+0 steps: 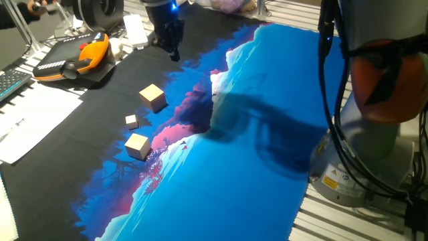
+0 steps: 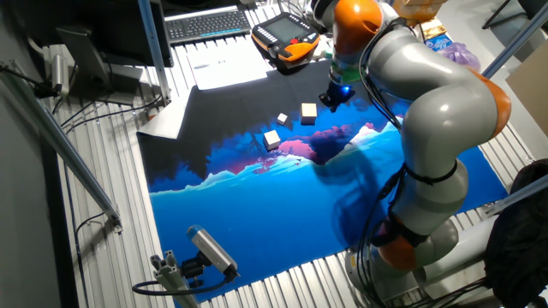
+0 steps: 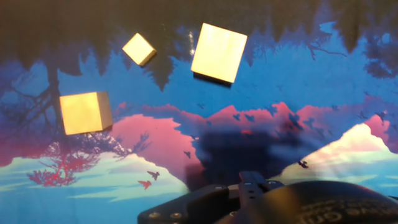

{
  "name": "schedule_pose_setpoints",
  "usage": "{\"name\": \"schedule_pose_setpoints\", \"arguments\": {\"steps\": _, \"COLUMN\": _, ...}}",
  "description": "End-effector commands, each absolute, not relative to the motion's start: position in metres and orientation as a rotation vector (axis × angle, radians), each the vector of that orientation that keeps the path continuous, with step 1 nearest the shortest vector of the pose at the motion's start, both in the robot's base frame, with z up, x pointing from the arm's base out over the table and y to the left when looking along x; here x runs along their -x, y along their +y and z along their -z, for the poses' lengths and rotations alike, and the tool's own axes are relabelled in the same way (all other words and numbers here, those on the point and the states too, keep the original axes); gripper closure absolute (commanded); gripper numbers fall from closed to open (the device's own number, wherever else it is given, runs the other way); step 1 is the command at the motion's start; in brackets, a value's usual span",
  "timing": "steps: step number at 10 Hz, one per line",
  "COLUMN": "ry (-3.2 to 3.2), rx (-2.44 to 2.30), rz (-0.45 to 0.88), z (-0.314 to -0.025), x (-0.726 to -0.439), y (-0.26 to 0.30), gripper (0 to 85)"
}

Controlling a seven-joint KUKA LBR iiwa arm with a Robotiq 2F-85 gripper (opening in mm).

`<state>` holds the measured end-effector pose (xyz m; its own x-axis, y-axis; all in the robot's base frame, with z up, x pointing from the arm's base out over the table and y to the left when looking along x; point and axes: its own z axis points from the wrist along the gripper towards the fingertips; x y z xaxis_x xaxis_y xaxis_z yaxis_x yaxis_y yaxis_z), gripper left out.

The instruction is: Pick up one small block

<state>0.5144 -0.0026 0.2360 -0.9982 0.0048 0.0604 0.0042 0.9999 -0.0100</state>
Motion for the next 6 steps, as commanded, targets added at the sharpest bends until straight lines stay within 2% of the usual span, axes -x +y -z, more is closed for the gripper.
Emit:
{"name": "schedule_pose_setpoints", "arguments": {"steps": 1, "ry": -3.093, "rx": 0.014, "rz": -0.010, "z": -0.2361, "x": -0.5145, "y": -0.0024, "gripper": 85.0}}
{"name": "schedule_pose_setpoints", "arguments": {"steps": 3, "ry": -3.137, "rx": -0.040, "rz": 0.128, "z": -0.2361, "x": -0.5145, "y": -0.0024, "gripper": 85.0}}
{"name": "schedule_pose_setpoints", "arguments": {"steps": 6, "ry": -3.142, "rx": -0.061, "rz": 0.041, "z": -0.2361, "x": -0.5145, "y": -0.0024, "gripper": 85.0}}
